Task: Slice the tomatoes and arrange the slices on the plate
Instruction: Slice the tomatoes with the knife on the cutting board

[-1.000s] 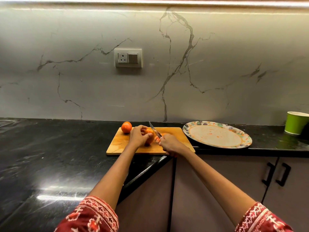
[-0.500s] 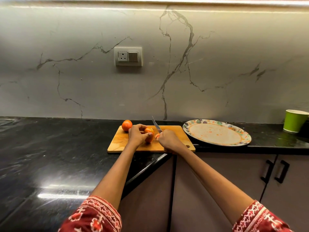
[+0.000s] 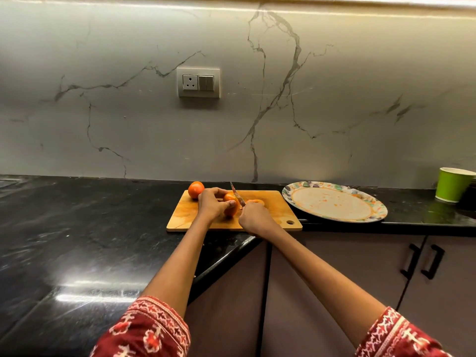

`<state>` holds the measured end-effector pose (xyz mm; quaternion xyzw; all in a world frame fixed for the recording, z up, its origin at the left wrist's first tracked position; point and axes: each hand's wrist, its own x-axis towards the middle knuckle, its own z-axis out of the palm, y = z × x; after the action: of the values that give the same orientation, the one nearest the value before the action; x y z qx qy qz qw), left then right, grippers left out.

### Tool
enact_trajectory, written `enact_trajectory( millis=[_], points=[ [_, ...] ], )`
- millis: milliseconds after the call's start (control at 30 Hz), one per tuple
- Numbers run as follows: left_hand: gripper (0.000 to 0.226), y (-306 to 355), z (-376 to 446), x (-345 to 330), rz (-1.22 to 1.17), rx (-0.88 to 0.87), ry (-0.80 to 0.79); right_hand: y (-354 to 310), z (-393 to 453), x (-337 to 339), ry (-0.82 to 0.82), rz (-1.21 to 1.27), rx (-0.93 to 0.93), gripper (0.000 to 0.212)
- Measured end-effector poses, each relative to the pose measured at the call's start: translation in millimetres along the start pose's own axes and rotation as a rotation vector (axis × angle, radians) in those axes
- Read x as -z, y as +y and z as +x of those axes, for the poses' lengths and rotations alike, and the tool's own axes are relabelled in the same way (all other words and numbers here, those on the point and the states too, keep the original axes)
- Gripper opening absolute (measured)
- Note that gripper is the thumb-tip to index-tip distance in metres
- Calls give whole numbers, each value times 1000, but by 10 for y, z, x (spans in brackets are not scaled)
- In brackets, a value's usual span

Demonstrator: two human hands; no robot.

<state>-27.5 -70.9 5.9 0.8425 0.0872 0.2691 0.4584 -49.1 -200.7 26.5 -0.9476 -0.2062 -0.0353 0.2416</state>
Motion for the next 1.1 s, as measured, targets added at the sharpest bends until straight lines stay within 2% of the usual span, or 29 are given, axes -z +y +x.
enact_trajectory(
  millis=[100,267,567,900,1100],
  points=[
    [38,1,13,-3,6,-7,-9,-22,74,9,-30,27,0,19],
    [39,-31,18,-7,11,-27,14,-75,176,63,-87,114,-40,32],
    [36,-55,-17,-63,-22,-21,70,28,134,-52,-107,104,-35,30],
    [35,-36,-14,-24,-38,-11,76,-105,205,11,-128,110,-26,38],
    [32,-80,-35,-45,-59,-14,93,-58,154,-121,-47,100,-11,24]
  ],
)
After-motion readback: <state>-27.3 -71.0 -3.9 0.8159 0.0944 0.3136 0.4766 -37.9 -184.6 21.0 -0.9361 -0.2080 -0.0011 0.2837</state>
